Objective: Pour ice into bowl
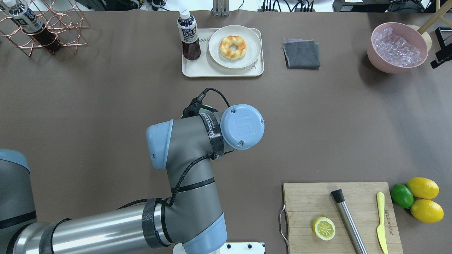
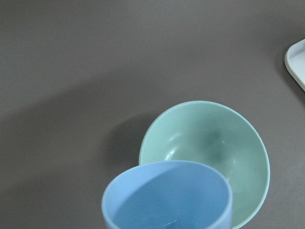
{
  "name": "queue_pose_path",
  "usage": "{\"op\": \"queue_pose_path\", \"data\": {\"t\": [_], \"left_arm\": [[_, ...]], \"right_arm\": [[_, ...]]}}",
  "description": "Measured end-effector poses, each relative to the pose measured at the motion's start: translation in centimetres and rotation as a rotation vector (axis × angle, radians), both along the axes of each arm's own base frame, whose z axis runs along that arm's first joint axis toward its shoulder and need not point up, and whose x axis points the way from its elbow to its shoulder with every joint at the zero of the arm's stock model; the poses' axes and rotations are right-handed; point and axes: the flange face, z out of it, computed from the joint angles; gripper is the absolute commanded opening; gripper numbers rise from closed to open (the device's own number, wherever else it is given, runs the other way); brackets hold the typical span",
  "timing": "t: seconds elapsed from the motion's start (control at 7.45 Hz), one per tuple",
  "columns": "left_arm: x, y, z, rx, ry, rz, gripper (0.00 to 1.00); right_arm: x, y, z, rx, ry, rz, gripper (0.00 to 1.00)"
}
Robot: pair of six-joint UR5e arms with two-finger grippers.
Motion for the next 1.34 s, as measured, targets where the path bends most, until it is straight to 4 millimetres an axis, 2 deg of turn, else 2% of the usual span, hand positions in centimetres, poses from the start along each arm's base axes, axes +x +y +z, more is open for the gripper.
{"op": "queue_pose_path", "data": {"t": [0.27,0.4,0.54,0.8,1.07,1.34], "left_arm": [[1.2,-0.7,-0.4,0.006,0.07,-0.041,0.55],[1.3,-1.2,-0.8,0.02,0.113,-0.079,0.55],[1.0,-2.0,-1.0,0.027,0.158,-0.126,0.55],[0.6,-3.2,-0.1,0.028,0.248,-0.203,0.55],[0.5,-3.6,1.3,0.025,0.313,-0.269,0.55],[0.5,-3.5,1.8,0.012,0.358,-0.326,0.55]], "right_arm": [[3.2,0.6,2.6,-0.02,-0.025,0.014,0.99],[4.4,1.1,3.1,-0.029,-0.033,0.032,0.99],[5.0,1.7,2.8,-0.039,-0.036,0.054,0.99],[5.8,3.7,2.2,-0.105,-0.037,0.126,0.99],[6.8,6.5,3.5,-0.149,-0.024,0.163,0.99],[7.6,8.5,4.6,-0.162,-0.021,0.174,0.99]]}}
